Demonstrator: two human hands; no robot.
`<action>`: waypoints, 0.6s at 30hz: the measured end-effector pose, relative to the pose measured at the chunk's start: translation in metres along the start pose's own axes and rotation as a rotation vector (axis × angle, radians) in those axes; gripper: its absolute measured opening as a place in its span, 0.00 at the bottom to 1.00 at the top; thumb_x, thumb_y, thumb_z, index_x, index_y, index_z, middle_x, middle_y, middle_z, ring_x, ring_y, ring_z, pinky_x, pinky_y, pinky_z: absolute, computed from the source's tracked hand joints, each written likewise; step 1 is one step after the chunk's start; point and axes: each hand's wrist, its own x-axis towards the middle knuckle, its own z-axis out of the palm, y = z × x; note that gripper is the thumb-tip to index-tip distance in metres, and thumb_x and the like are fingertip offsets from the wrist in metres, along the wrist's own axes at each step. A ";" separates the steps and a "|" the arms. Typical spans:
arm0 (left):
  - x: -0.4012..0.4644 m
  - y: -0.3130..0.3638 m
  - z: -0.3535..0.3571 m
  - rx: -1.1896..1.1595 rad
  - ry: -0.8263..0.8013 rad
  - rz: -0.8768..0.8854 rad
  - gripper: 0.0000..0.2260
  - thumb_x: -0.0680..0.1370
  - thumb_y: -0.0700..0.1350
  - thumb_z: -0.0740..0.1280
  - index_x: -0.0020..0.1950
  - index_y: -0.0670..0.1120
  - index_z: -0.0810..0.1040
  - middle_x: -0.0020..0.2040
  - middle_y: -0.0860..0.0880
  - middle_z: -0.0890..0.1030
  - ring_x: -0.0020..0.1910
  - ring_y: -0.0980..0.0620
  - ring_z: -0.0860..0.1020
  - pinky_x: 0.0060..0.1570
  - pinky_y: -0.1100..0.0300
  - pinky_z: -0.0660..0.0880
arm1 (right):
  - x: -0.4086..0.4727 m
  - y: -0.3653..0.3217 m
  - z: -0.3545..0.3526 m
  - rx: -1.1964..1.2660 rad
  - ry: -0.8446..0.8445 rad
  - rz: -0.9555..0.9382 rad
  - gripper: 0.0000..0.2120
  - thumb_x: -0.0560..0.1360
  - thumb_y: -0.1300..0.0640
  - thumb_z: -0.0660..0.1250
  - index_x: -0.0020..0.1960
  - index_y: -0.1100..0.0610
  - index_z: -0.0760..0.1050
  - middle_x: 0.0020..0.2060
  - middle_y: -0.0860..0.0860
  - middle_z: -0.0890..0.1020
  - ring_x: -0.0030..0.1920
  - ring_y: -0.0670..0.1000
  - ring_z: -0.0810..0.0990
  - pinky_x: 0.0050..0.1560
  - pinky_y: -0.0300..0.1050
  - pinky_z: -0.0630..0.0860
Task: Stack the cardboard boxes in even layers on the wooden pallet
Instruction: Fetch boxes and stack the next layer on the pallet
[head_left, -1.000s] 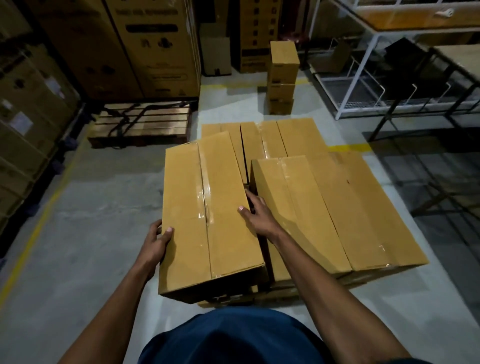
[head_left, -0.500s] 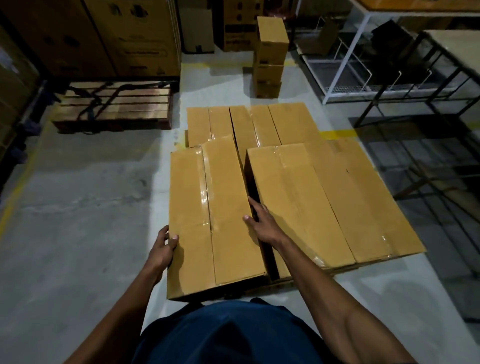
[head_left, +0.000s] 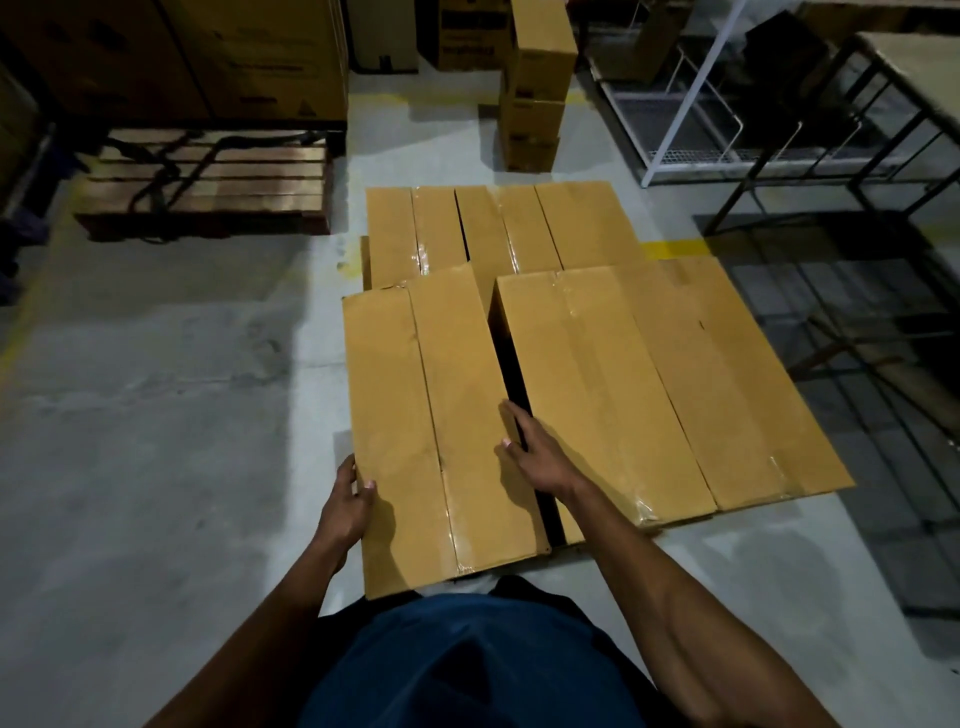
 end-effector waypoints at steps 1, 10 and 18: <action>-0.001 -0.001 0.002 0.005 0.005 0.009 0.23 0.87 0.52 0.59 0.82 0.59 0.58 0.79 0.49 0.67 0.73 0.40 0.71 0.67 0.38 0.74 | 0.000 0.001 0.000 0.011 -0.006 0.002 0.30 0.86 0.53 0.61 0.83 0.47 0.53 0.82 0.47 0.58 0.80 0.49 0.58 0.73 0.39 0.57; 0.007 0.003 0.025 0.171 -0.008 0.124 0.24 0.88 0.48 0.58 0.83 0.57 0.58 0.78 0.47 0.70 0.74 0.41 0.71 0.71 0.43 0.72 | -0.016 0.033 -0.013 0.211 0.078 0.113 0.29 0.85 0.57 0.61 0.82 0.47 0.55 0.79 0.51 0.66 0.79 0.54 0.64 0.76 0.54 0.65; -0.002 0.004 0.028 0.299 -0.010 0.045 0.25 0.87 0.48 0.57 0.84 0.60 0.54 0.79 0.46 0.70 0.73 0.40 0.73 0.69 0.41 0.74 | -0.069 0.073 -0.028 -0.221 0.088 0.112 0.44 0.75 0.52 0.77 0.82 0.50 0.55 0.80 0.51 0.60 0.79 0.55 0.60 0.77 0.51 0.62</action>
